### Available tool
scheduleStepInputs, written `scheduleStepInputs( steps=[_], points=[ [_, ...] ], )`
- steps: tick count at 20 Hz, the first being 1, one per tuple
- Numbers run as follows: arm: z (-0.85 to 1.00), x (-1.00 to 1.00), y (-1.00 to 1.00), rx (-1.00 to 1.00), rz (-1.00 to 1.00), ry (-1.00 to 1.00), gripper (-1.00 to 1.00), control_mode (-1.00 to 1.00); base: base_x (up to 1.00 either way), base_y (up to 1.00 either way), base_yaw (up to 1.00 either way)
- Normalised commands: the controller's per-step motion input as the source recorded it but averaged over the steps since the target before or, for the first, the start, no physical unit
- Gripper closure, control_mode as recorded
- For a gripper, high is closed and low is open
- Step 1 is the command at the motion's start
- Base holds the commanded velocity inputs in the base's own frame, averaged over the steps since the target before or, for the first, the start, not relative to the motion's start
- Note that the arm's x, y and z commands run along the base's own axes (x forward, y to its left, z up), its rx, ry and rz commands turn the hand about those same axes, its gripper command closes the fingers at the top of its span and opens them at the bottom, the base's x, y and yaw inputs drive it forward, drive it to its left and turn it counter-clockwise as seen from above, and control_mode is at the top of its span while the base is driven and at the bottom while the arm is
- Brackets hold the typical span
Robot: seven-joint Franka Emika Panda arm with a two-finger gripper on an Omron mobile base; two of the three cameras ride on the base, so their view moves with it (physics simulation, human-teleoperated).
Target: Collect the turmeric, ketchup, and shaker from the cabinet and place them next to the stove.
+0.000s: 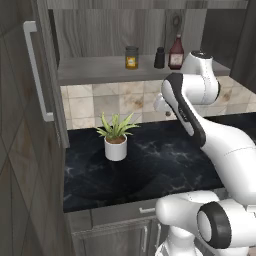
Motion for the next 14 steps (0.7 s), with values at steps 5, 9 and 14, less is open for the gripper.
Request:
scheduleStepInputs(
  steps=[5,9,14],
  points=[
    [0.0,-0.27,0.1,-0.08,0.0,-0.15,-1.0,-1.0,0.0,0.0,0.0],
    [0.1,-0.62,-0.01,-0.12,0.0,-0.44,-1.0,-1.0,0.0,0.0,0.0],
    [0.46,-0.45,-0.03,-0.05,0.0,-0.44,-1.0,-1.0,0.0,0.0,0.0]
  ],
)
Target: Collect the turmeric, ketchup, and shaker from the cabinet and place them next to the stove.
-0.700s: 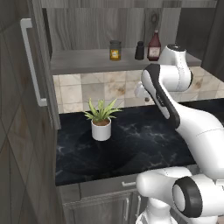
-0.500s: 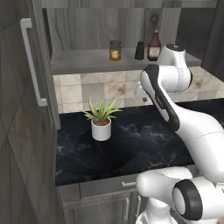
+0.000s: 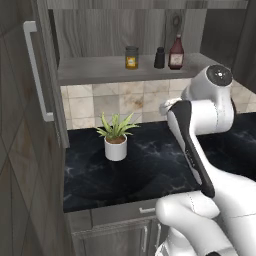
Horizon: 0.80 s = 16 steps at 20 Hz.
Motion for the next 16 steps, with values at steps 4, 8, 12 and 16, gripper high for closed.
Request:
scheduleStepInputs(
  steps=[4,8,12,16],
  points=[
    [0.89,-0.31,-0.07,-0.01,0.0,-0.46,-1.0,-1.0,0.0,0.0,0.0],
    [1.0,-0.08,-0.06,0.0,0.0,-0.41,-1.0,-1.0,0.0,0.0,0.0],
    [1.0,-0.13,-0.14,0.0,0.0,-0.41,-1.0,-1.0,0.0,0.0,0.0],
    [0.97,-0.09,-0.13,0.0,0.0,-0.36,-1.0,-1.0,0.0,0.0,0.0]
  ],
)
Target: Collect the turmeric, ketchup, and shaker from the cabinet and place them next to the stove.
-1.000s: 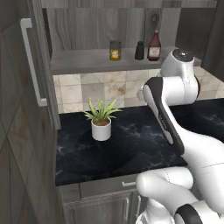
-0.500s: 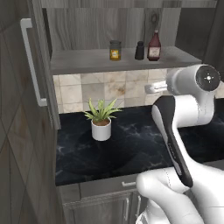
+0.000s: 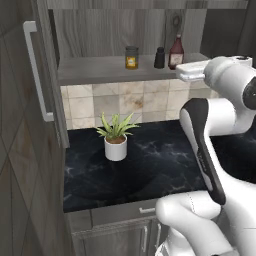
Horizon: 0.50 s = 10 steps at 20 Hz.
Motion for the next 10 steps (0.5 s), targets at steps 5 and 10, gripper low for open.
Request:
scheduleStepInputs(
  steps=[5,10],
  points=[
    [0.51,-0.03,-0.22,0.1,0.0,-0.24,-1.0,-1.0,0.0,0.0,0.0],
    [0.0,-0.06,-0.57,0.28,0.0,-0.04,-1.0,-1.0,0.0,0.0,0.0]
  ],
)
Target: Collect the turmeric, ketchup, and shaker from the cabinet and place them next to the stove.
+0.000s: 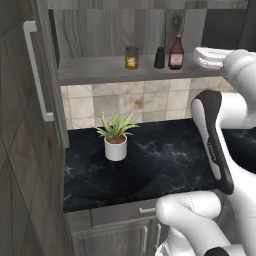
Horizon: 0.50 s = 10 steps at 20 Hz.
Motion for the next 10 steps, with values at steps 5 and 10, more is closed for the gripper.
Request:
scheduleStepInputs(
  steps=[5,10],
  points=[
    [0.0,0.0,-0.44,0.26,-0.01,0.04,-1.0,-1.0,0.0,0.0,0.0],
    [0.0,0.09,-0.15,0.1,-0.01,0.11,-1.0,-1.0,0.0,0.0,0.0]
  ],
)
